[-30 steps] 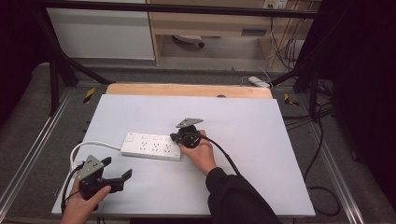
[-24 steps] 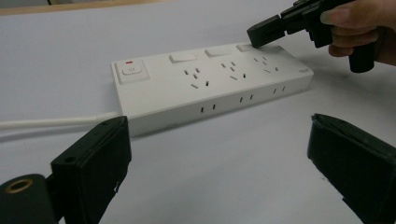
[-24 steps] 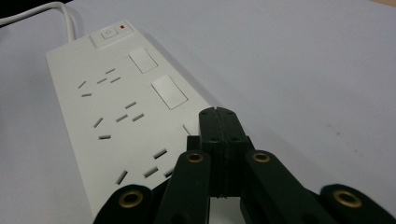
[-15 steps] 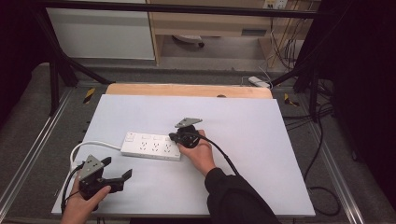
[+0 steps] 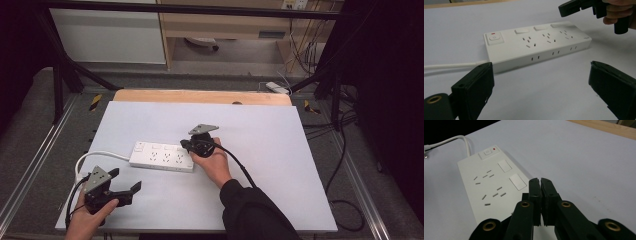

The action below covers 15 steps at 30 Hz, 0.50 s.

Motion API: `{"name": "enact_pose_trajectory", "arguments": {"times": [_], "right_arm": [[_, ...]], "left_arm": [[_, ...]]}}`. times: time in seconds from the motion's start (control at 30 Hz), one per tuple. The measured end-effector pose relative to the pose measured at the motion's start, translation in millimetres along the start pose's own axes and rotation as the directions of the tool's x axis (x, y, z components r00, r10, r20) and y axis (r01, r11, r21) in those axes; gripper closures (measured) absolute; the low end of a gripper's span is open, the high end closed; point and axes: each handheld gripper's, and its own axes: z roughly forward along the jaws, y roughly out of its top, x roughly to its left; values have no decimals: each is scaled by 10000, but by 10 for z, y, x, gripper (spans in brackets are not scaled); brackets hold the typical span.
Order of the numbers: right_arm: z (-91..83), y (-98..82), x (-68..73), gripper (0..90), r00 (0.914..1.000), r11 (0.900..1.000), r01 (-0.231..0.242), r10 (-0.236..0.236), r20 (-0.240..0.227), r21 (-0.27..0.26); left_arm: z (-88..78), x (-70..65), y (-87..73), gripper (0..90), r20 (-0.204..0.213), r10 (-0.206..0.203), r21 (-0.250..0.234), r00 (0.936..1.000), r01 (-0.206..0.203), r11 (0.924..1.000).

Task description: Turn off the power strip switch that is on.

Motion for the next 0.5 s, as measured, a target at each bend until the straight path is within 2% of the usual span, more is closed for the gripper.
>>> {"name": "enact_pose_trajectory", "arguments": {"times": [0.2, 0.33, 0.5], "right_arm": [[-65, 47, -13, 685, 9997, 9995, -229, 230, 25, -196], [-98, 80, -25, 461, 9985, 9981, -548, 546, -62, -268], [-167, 131, -33, 227, 9972, 9974, -616, 632, 399, -384]], "left_arm": [[0, -1, 0, 64, -9, 8, 4, 10000, -8, 10000], [-1, 0, -1, 64, -9, -5, -1, 10000, 5, 10000], [0, 0, -3, 64, -13, -8, 11, 10000, 8, 10000]]}}
